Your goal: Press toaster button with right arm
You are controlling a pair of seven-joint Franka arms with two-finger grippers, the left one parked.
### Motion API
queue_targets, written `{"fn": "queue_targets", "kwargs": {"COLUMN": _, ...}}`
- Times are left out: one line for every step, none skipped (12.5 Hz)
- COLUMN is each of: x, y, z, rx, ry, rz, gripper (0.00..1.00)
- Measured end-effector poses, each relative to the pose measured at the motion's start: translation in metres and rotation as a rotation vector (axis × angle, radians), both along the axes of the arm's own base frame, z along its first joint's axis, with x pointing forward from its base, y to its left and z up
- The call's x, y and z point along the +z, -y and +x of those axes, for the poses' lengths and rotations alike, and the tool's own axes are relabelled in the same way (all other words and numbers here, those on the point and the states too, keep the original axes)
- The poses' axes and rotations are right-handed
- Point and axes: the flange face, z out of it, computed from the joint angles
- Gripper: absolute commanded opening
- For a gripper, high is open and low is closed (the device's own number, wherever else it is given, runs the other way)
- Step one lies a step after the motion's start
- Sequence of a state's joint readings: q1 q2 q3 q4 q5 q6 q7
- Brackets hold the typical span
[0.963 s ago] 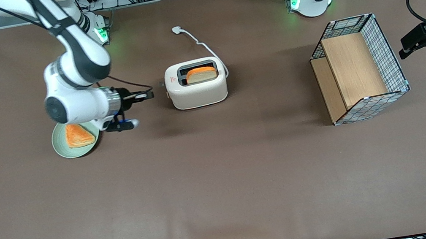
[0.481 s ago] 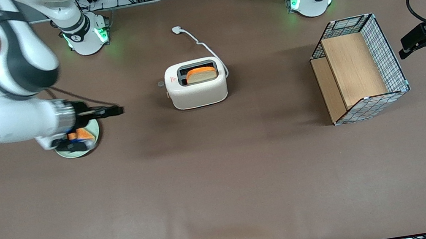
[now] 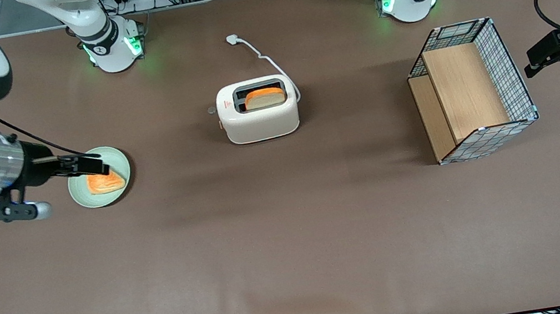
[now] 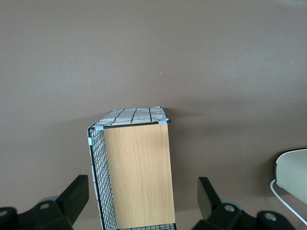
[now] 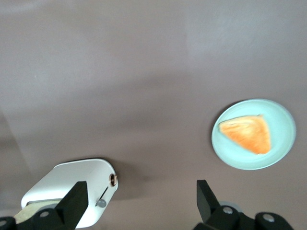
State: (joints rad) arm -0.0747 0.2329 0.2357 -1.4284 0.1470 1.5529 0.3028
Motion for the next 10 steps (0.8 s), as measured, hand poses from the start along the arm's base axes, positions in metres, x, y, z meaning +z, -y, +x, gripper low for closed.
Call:
{"fn": "queue_targets", "kwargs": {"x": 0.013, "y": 0.003, "z": -0.001, "rx": 0.002, "ry": 0.006, "rz": -0.017, "gripper": 1.0}}
{"fn": "queue_targets", "kwargs": {"x": 0.026, "y": 0.012, "z": -0.002, "rx": -0.003, "ry": 0.005, "rz": -0.03, "gripper": 1.0}}
{"fn": "queue_targets", "kwargs": {"x": 0.039, "y": 0.026, "z": -0.003, "rx": -0.009, "ry": 0.003, "rz": -0.041, "gripper": 1.0}}
{"fn": "queue_targets", "kwargs": {"x": 0.05, "y": 0.043, "z": -0.004, "rx": -0.019, "ry": 0.007, "rz": -0.049, "gripper": 1.0}}
{"fn": "queue_targets", "kwargs": {"x": 0.058, "y": 0.056, "z": -0.004, "rx": -0.029, "ry": 0.017, "rz": -0.053, "gripper": 1.0}}
{"fn": "queue_targets", "kwargs": {"x": 0.066, "y": 0.066, "z": -0.005, "rx": -0.03, "ry": 0.034, "rz": -0.061, "gripper": 1.0}}
{"fn": "queue_targets", "kwargs": {"x": 0.076, "y": 0.073, "z": -0.009, "rx": -0.016, "ry": 0.057, "rz": -0.079, "gripper": 1.0}}
{"fn": "queue_targets", "kwargs": {"x": 0.086, "y": 0.078, "z": -0.014, "rx": 0.005, "ry": 0.078, "rz": -0.096, "gripper": 1.0}}
{"fn": "queue_targets", "kwargs": {"x": 0.096, "y": 0.084, "z": -0.02, "rx": 0.014, "ry": 0.094, "rz": -0.106, "gripper": 1.0}}
{"fn": "queue_targets", "kwargs": {"x": 0.104, "y": 0.089, "z": -0.027, "rx": 0.017, "ry": 0.109, "rz": -0.108, "gripper": 1.0}}
